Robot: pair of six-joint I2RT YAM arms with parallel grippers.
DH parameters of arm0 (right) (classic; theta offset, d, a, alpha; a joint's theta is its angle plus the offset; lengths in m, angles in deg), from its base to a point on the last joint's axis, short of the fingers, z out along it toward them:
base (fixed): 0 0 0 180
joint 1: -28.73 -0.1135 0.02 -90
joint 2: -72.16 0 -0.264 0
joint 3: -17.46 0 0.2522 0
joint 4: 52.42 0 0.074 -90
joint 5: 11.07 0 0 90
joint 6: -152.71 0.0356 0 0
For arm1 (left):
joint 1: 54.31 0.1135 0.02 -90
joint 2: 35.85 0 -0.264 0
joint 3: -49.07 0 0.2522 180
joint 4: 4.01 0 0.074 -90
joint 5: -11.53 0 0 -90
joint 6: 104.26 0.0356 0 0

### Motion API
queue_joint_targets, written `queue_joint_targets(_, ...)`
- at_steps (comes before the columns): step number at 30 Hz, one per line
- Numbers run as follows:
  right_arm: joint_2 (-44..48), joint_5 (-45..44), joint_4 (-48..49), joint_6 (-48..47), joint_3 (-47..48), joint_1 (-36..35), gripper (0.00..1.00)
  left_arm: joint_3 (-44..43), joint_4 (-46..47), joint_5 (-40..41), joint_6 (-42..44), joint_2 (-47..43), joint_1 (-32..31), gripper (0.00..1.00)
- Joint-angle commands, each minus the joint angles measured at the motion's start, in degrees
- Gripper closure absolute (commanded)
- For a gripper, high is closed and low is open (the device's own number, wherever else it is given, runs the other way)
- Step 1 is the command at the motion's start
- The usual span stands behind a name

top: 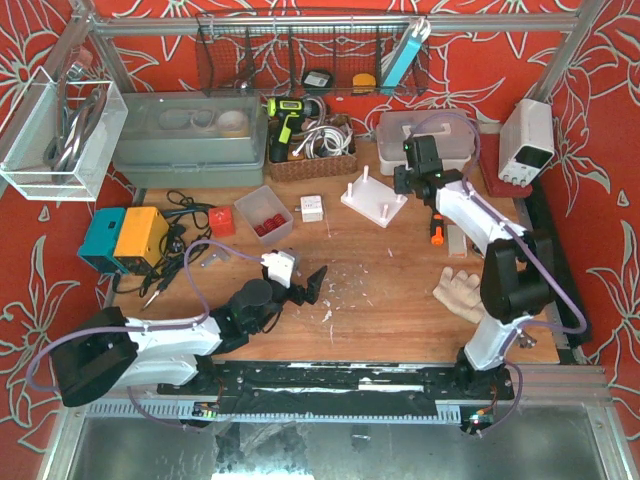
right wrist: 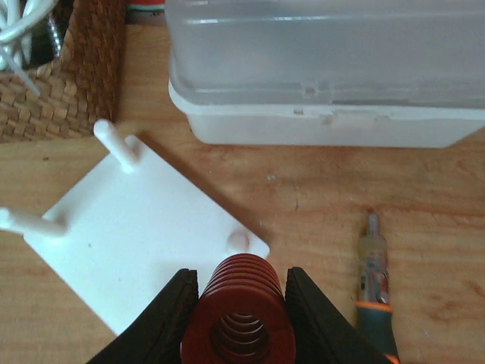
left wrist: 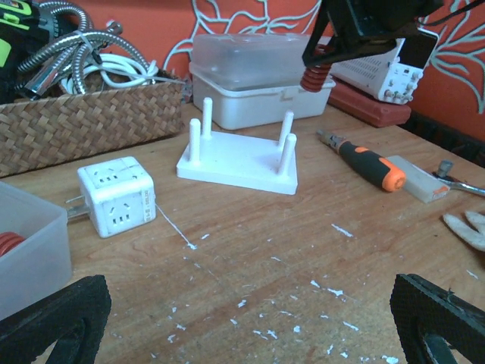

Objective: Install the large spring

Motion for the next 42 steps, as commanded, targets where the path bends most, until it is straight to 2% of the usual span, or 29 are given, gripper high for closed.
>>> queue_joint_targets(1,-4.5,4.6,-2.5,0.4,6.9,1.8,1.00,-0.8,-0.4,0.5,-0.6,-1.8,0.1,0.00)
queue_joint_targets(5,-8.9,4.2,-5.5,-0.3,11.9,2.5,1.00,-0.5,-0.5,0.3,-0.4,-2.5,0.1,0.00)
queue_joint_targets(15,-15.4,3.8,-8.8,-0.4,17.5,3.4,1.00,-0.5,-0.6,-0.4,-0.2,-3.0,0.1,0.00)
queue_joint_targets(35,-17.4,6.9,-8.5,-0.2,16.9,4.4,1.00,-0.7,-0.4,-1.3,0.1,-2.5,0.1,0.00)
queue_joint_targets(42,-19.0,5.5,-9.4,0.1,17.3,4.6,1.00,-0.7,-0.5,-1.4,0.1,-2.6,0.1,0.00)
